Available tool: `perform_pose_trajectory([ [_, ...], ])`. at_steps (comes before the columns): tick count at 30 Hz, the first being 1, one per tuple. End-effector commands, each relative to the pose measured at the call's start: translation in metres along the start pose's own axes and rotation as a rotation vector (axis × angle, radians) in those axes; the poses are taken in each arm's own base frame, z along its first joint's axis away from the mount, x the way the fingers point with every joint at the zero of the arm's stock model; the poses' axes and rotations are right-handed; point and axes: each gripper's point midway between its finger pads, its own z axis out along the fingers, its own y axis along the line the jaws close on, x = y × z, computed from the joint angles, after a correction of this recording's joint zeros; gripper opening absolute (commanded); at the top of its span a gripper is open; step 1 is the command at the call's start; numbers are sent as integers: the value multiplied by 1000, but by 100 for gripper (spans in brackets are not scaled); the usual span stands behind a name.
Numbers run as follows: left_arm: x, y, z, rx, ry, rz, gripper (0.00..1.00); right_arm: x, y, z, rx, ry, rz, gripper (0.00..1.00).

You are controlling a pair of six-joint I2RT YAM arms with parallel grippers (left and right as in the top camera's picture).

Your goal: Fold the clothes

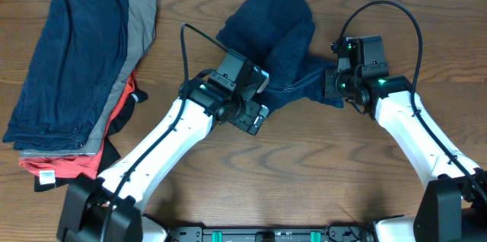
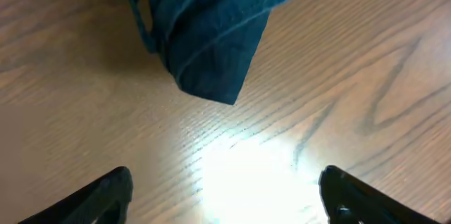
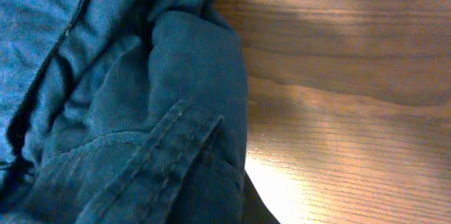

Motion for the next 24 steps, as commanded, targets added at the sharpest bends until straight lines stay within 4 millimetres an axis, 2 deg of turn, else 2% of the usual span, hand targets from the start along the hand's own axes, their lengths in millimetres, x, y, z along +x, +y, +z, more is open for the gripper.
perform_pose_trajectory([
  [1,9,5,24,2,50,14,96,-4,0,0,3,-12,11,1],
  [13,-18,10,79,31,-16,-2,98,-6,0,0,2,-19,2,1],
  [19,-26,12,94,32,-46,-23,98,-6,0,0,2,-19,2,1],
  [22,-24,13,96,32,-37,-36,89,-7,1,0,2,-22,1,1],
  [23,-24,13,96,32,-37,-36,82,-7,1,0,1,-23,2,1],
  [24,-24,13,96,32,-37,-36,68,-8,1,0,1,-27,1,1],
])
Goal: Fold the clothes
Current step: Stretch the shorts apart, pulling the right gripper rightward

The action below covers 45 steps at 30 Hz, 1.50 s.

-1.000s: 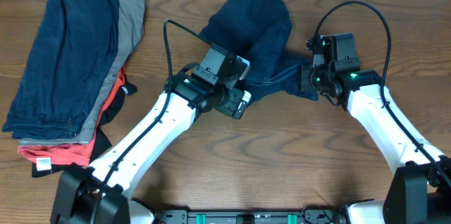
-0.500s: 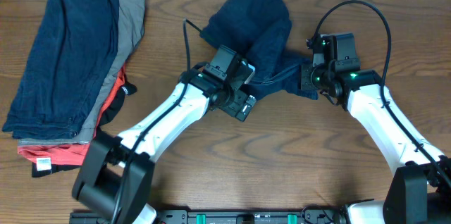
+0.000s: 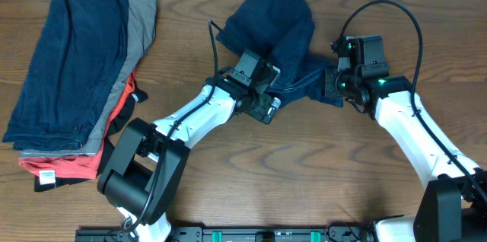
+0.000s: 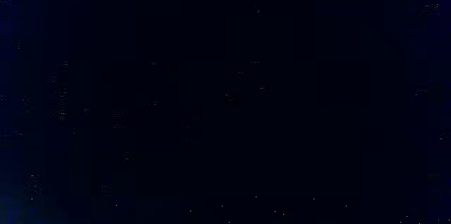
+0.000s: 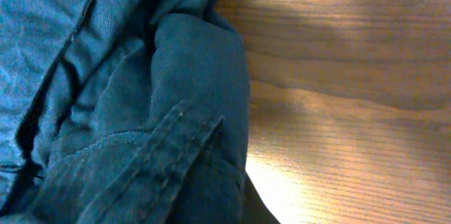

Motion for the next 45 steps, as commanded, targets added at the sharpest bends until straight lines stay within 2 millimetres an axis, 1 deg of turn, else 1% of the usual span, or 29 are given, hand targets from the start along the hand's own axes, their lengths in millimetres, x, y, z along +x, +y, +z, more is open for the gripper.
perform_pose_trajectory([
  [1,4,1,4,3,14,-14,51,-6,0,-1,2,-19,2,1],
  [2,4,1,4,3,13,-14,34,-7,1,-1,1,-22,2,1],
  [3,4,1,4,3,14,-14,24,-7,1,-1,1,-24,2,1],
  [4,4,1,4,3,13,-13,10,-8,1,-1,1,-27,1,1],
  [5,3,1,4,3,9,-18,6,-8,1,-1,0,-28,1,1],
  [8,-4,1,4,5,-19,-79,6,-11,1,-1,-3,-40,0,1],
  [10,-11,0,-1,7,-44,-105,6,-14,4,-3,-17,-53,-2,1],
  [12,-21,-1,-11,8,-72,-104,6,-19,5,-10,-23,-72,-3,1],
  [14,-33,-1,-29,3,-112,-102,6,-27,4,-21,-23,-102,-9,1],
  [16,-49,6,-57,-35,-172,-106,6,-37,2,-39,-20,-149,-11,1],
  [18,-64,16,-91,-98,-246,-114,6,-47,0,-59,-15,-197,-20,1],
  [19,-72,23,-112,-137,-293,-120,6,-52,-2,-71,-10,-225,-30,1],
  [21,-88,35,-161,-217,-411,-134,6,-61,-6,-93,4,-271,-41,1],
  [24,-102,45,-234,-312,-580,-123,6,-75,-15,-128,33,-343,-44,1],
  [26,-106,48,-284,-371,-694,-123,6,-85,-22,-153,55,-394,-37,1],
  [28,-106,47,-330,-424,-798,-110,6,-95,-27,-179,76,-449,-41,1],
  [30,-102,45,-374,-484,-896,-91,6,-105,-29,-205,97,-502,-65,1],
  [31,-99,44,-392,-513,-934,-83,6,-109,-28,-218,107,-526,-83,1],
  [32,-94,42,-421,-558,-995,-70,6,-115,-26,-243,129,-566,-125,1],
  [34,-86,38,-446,-594,-1048,-49,6,-119,-25,-267,160,-601,-156,1],
  [35,-82,36,-454,-606,-1064,-33,6,-120,-26,-281,188,-617,-162,1],
  [38,-71,29,-475,-644,-1093,27,6,-116,-30,-314,263,-645,-163,1],
  [39,-67,27,-481,-658,-1099,47,6,-113,-30,-323,278,-650,-158,1],
  [42,-56,22,-496,-692,-1112,97,6,-100,-28,-342,295,-649,-151,1],
  [45,-40,19,-502,-712,-1098,127,6,-82,-25,-350,288,-621,-129,1],
])
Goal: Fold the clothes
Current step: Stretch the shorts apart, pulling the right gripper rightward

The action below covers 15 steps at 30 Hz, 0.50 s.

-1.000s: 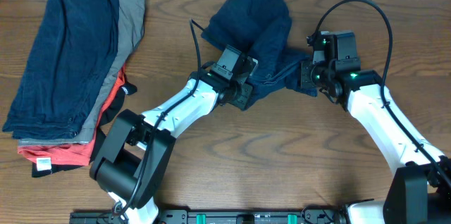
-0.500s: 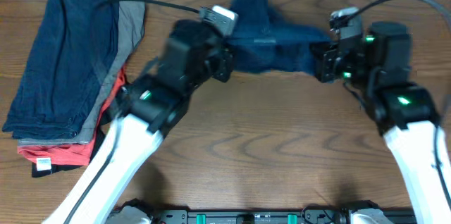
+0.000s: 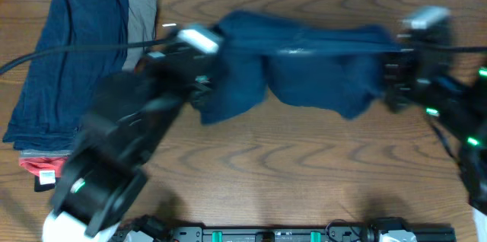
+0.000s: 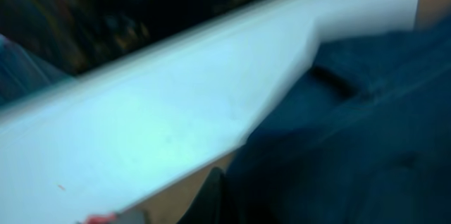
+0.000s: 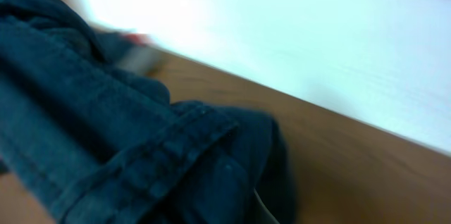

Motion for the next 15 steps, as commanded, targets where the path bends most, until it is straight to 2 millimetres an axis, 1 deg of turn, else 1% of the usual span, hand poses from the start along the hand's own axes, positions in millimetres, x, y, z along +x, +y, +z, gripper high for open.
perform_pose_trajectory([
  [1,-26,67,-67,-313,-57,15,6,11,-72,-46,437,30,94,1],
  [5,-6,62,-76,-292,22,27,6,34,-66,-51,428,111,126,1],
  [8,17,56,-73,-266,117,35,6,46,-64,-49,416,165,138,1],
  [10,29,53,-71,-252,168,35,6,50,-63,-47,407,184,142,1],
  [12,37,51,-68,-243,202,41,6,50,-62,-45,397,187,144,1],
  [15,39,50,-67,-241,213,43,6,50,-61,-45,389,187,145,1],
])
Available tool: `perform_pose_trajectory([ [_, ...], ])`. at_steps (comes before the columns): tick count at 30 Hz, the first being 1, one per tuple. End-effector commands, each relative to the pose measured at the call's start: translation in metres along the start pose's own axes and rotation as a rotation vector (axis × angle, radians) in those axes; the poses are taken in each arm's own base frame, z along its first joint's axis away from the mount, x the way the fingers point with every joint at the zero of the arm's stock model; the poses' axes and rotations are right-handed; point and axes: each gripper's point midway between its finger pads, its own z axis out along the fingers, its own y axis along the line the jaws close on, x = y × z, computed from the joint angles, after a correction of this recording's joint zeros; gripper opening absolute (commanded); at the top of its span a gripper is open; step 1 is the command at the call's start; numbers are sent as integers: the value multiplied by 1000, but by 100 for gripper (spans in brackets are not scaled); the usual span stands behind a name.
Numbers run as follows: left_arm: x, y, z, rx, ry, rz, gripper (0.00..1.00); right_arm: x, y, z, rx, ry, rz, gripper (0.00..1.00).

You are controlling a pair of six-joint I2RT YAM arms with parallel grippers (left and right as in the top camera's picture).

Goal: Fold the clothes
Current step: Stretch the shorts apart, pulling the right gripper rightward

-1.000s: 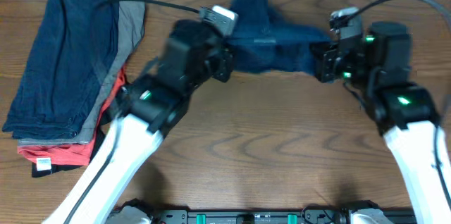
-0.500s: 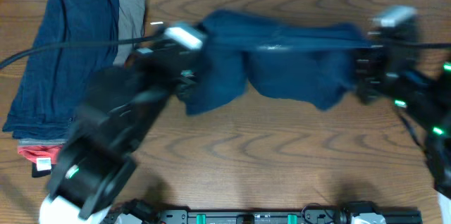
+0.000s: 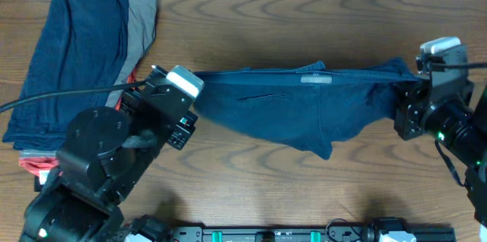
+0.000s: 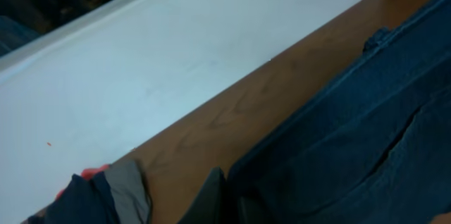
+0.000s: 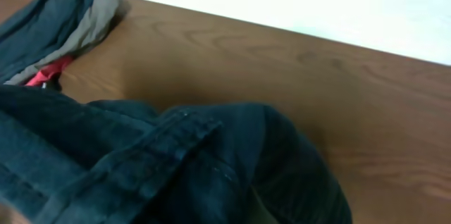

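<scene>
A pair of dark blue jeans (image 3: 297, 109) hangs stretched out between both grippers, raised above the wooden table (image 3: 304, 189). The waistband runs taut along the top and the cloth sags in the middle. My left gripper (image 3: 192, 91) is shut on the left end. My right gripper (image 3: 407, 99) is shut on the right end. In the left wrist view the denim (image 4: 352, 132) fills the right side beside one dark finger (image 4: 211, 197). In the right wrist view the bunched waistband (image 5: 155, 160) covers the fingers.
A stack of folded clothes (image 3: 76, 67), dark blue, grey and red, lies at the table's left; it also shows in the right wrist view as folded clothes (image 5: 63, 20). The table's white far edge (image 4: 141, 76) runs behind.
Both grippers have come nearer the table's front with the jeans still held. The garment is now stretched straighter and wider, its waistband taut; the motion blur is gone.
First the jeans lay in a heap at the table's middle, my right gripper shut on their right edge and my left open beside a corner. Then my left gripper was down in the cloth. Later both held the jeans lifted and spread, and now pulled taut.
</scene>
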Motion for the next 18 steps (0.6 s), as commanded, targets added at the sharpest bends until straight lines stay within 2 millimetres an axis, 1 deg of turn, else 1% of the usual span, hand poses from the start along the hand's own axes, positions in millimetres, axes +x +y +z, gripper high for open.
perform_pose_trajectory([
  [1,7,62,-25,-326,50,-36,6,0,-56,-19,306,-13,92,1],
  [5,1,63,-34,-333,23,-72,6,10,-50,-20,280,25,99,1],
  [10,1,61,-50,-319,24,-128,6,22,-34,-23,206,76,120,1],
  [14,5,59,-63,-311,52,-182,6,26,-28,-36,199,96,156,1],
  [17,0,55,-76,-283,49,-208,6,23,-19,-53,177,88,154,1],
  [18,-3,55,-82,-274,39,-221,6,21,-16,-62,178,81,153,1],
])
